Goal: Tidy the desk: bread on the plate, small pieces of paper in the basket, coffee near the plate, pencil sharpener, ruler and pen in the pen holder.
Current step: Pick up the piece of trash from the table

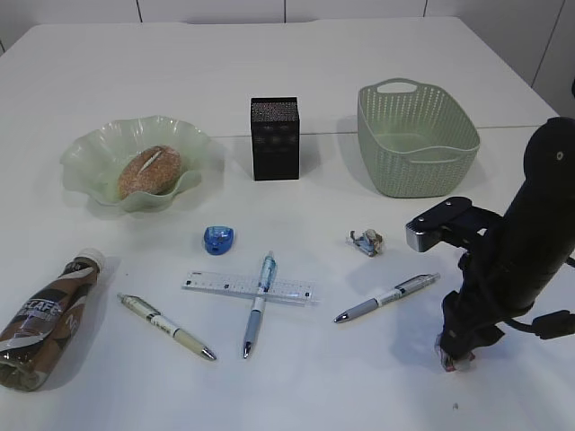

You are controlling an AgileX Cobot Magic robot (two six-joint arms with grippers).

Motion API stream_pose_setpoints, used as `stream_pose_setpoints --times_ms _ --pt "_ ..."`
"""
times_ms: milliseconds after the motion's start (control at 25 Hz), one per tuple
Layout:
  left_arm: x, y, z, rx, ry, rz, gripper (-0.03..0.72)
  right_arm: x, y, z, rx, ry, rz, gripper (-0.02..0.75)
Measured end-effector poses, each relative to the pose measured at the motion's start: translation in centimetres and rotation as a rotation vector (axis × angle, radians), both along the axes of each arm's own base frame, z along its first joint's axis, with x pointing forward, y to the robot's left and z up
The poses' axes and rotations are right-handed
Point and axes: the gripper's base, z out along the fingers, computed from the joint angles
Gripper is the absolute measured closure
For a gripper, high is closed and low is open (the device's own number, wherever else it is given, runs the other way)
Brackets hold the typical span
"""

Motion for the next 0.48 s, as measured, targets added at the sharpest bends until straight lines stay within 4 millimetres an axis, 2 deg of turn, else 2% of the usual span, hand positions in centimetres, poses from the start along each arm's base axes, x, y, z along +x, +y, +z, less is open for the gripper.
stream_pose_setpoints --times_ms 240,480 --pt "0.0 0.0 0.0 0.0 0.0 0.0 0.151 0.03 0.01 0.03 0.0 0.0 0.0 0.359" --pt "0.0 0.0 0.0 0.0 0.0 0.0 0.151 0.03 0.03 0.04 0.003 0.002 -0.011 0.348"
